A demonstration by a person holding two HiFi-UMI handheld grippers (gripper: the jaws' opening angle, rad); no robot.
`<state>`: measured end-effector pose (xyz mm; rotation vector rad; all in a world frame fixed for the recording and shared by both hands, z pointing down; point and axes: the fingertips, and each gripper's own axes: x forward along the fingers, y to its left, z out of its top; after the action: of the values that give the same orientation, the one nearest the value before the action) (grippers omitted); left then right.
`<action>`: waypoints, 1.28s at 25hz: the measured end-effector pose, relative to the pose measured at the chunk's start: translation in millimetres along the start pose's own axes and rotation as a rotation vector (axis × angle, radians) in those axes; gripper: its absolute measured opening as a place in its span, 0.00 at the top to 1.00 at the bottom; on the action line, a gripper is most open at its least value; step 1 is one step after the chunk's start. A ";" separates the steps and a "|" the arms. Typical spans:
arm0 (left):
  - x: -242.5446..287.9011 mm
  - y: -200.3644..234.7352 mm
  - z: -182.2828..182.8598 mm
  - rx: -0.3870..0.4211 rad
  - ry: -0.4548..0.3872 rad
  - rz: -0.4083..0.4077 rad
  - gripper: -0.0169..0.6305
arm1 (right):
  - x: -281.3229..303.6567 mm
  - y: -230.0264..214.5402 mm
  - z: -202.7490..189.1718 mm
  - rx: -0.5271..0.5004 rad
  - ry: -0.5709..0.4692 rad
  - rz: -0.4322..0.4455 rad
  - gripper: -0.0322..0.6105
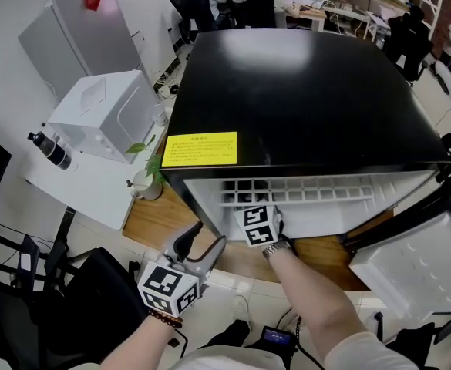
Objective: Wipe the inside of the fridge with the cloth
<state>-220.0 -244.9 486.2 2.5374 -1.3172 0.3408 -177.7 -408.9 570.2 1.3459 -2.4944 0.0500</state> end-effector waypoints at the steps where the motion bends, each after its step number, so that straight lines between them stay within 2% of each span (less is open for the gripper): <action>1: -0.1 0.1 0.6 0.002 -0.001 -0.002 0.58 | 3.0 -1.9 -0.4 0.004 -0.002 -0.007 0.74; 10: 0.5 1.1 0.8 0.001 -0.006 -0.008 0.58 | 20.4 -13.1 -2.6 0.017 -0.013 -0.037 0.74; 15: 2.4 1.5 -2.3 0.029 -0.002 -0.006 0.59 | 26.2 -15.4 -2.6 0.006 -0.015 -0.057 0.74; 32: 0.8 -2.9 -4.9 0.058 0.006 0.032 0.61 | 18.6 -34.8 -5.9 -0.018 0.018 -0.154 0.74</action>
<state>-217.5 -242.2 490.7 2.5636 -1.3659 0.3981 -157.2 -442.4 577.1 1.5185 -2.3632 0.0062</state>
